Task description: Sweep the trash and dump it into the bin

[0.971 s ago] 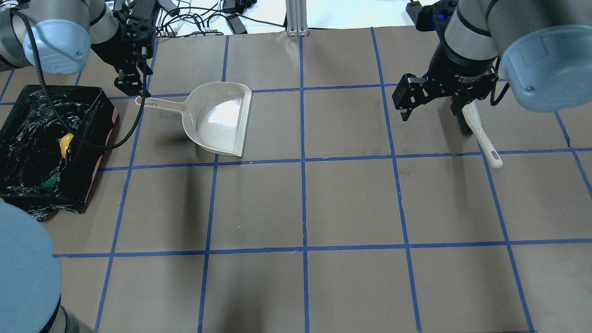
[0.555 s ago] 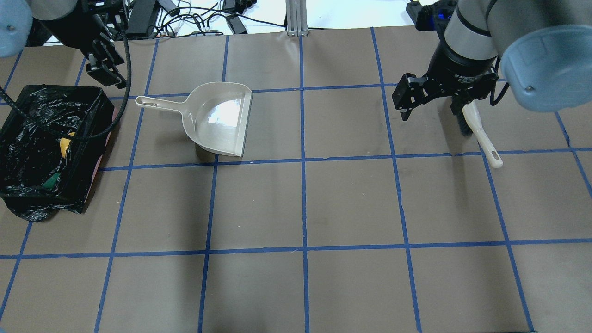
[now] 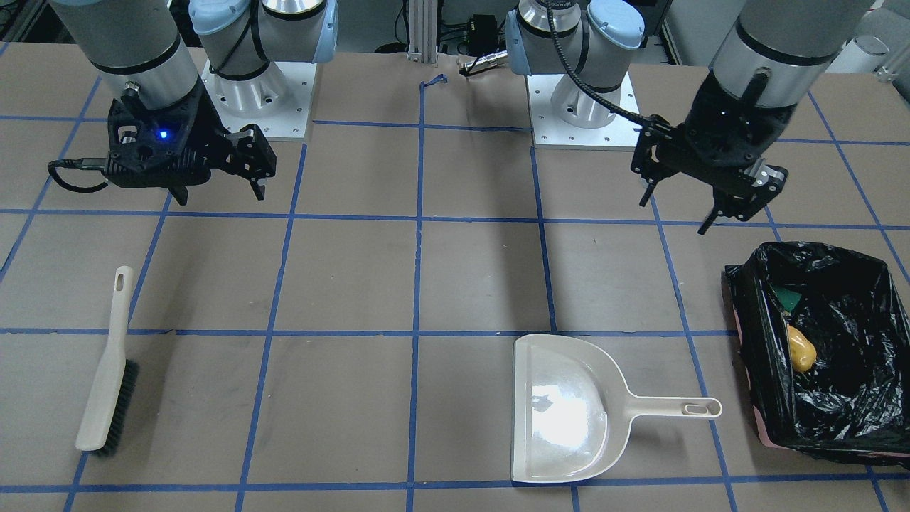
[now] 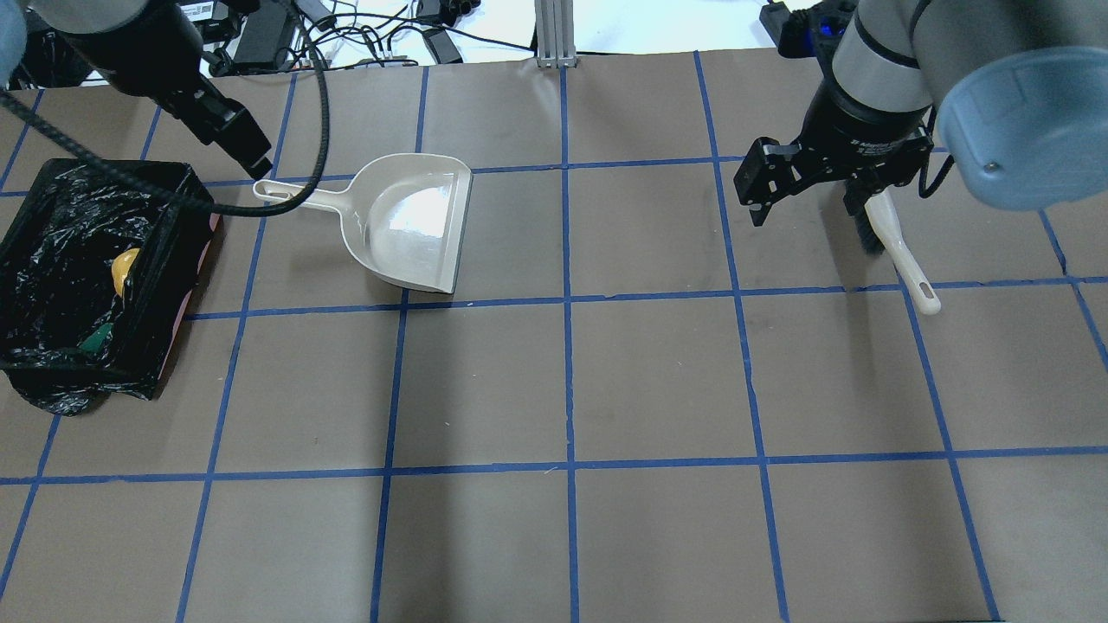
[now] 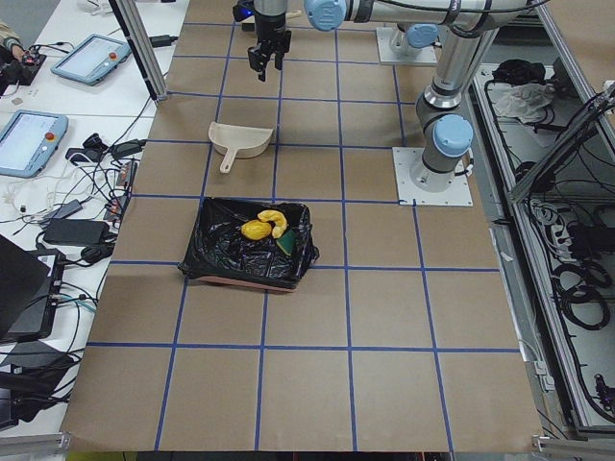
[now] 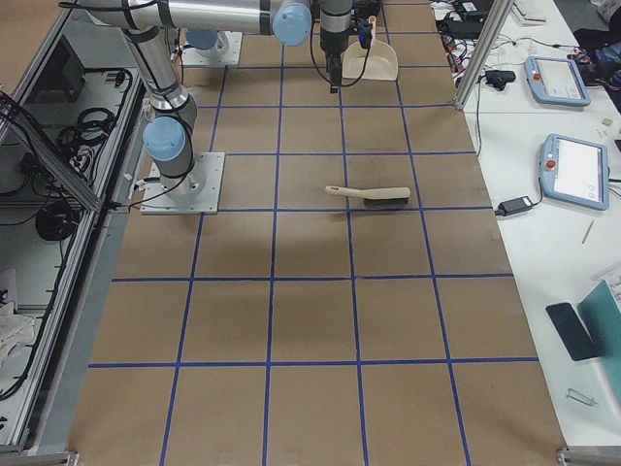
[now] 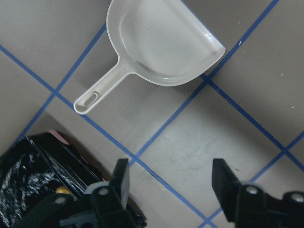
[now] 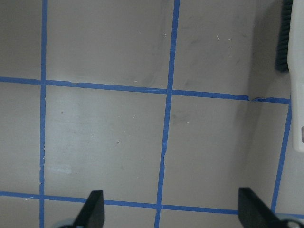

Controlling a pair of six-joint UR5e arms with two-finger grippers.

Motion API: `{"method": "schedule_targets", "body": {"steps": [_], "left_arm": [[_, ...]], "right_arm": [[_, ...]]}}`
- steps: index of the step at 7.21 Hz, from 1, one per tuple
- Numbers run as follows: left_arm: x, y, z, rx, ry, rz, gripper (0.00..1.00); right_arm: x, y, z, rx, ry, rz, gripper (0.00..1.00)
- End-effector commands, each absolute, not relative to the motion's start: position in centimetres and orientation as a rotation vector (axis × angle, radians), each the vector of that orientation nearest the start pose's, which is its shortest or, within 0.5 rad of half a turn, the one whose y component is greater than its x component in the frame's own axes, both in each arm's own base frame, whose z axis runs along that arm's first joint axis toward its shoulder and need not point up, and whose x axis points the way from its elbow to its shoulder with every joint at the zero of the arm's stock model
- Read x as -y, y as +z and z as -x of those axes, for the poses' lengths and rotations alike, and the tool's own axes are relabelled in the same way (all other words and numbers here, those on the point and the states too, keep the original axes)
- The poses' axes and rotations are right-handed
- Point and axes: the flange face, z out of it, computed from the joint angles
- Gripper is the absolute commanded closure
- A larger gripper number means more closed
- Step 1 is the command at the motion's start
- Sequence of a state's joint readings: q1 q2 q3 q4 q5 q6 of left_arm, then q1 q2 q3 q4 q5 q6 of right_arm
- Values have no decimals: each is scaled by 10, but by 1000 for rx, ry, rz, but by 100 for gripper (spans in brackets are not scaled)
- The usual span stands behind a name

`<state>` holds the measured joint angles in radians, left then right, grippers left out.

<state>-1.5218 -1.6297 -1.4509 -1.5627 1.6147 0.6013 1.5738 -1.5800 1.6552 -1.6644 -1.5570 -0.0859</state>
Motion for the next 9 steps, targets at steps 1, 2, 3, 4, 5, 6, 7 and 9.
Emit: {"method": "schedule_targets", "body": {"steps": [1, 2, 3, 4, 5, 6, 7, 9], "left_arm": [[516, 518, 143, -3075, -99, -390, 18], [512, 522, 145, -3104, -113, -248, 7], [509, 524, 143, -3108, -106, -157, 0], [507, 522, 143, -3115, -103, -69, 0], [502, 519, 138, -3108, -92, 20, 0], [495, 522, 134, -3103, -82, 35, 0], [492, 523, 133, -3104, -87, 37, 0], [488, 522, 132, -3103, -84, 25, 0]], "right_arm": [[488, 460, -136, -3125, -30, 139, 0], [488, 460, -136, -3125, -30, 139, 0], [488, 460, -136, -3125, -30, 139, 0], [488, 460, -136, -3125, -30, 142, 0], [488, 460, -136, -3125, -27, 139, 0], [488, 460, -135, -3125, -27, 137, 0], [488, 460, -135, -3125, -27, 137, 0], [488, 460, -135, -3125, -30, 137, 0]]}}
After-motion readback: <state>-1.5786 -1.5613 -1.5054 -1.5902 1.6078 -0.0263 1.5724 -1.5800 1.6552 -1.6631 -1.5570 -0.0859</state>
